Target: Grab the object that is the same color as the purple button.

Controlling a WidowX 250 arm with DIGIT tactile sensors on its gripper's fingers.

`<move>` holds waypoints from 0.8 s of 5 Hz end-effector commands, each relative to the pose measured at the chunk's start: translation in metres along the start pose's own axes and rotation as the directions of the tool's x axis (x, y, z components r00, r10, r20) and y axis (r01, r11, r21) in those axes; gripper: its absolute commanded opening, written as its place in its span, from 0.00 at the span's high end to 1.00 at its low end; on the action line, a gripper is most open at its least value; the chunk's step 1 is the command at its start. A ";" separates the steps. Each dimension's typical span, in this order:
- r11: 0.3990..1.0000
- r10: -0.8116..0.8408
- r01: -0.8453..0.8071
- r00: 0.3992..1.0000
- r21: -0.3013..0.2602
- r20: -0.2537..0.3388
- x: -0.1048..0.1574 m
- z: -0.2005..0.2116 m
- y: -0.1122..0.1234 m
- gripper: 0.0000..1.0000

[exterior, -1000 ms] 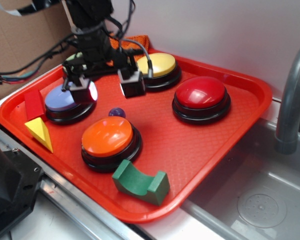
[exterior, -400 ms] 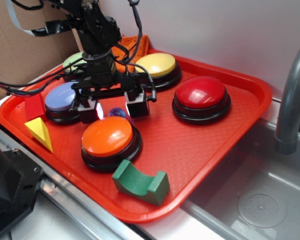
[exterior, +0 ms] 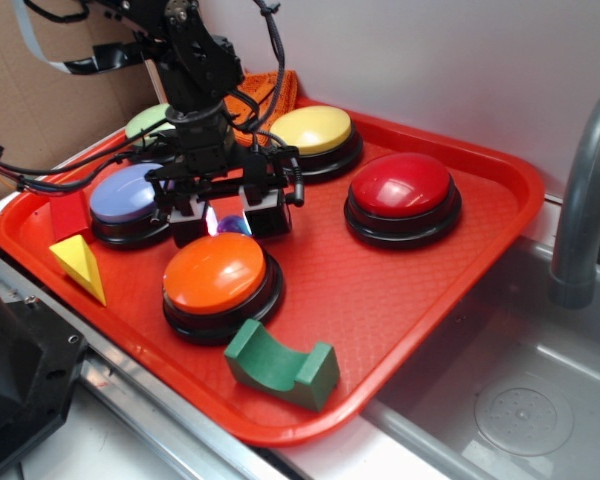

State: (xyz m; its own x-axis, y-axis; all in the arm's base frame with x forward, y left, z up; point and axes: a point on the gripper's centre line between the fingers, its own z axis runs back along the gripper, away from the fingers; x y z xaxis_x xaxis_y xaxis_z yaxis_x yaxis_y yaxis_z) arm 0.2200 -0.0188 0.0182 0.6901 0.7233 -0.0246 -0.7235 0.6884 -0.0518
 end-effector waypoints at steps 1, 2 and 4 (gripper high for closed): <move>0.987 -0.157 0.156 0.986 0.022 0.058 0.016 0.045 -0.005 1.00; 0.951 -0.308 0.307 0.948 0.034 0.077 0.022 0.079 -0.003 1.00; 0.858 -0.513 0.512 0.847 0.042 0.140 0.027 0.139 0.001 1.00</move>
State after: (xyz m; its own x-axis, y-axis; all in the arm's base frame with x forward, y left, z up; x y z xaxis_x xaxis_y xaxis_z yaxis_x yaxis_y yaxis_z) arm 0.2268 0.0033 0.1398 0.9621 0.2601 0.0819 -0.2608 0.9654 -0.0026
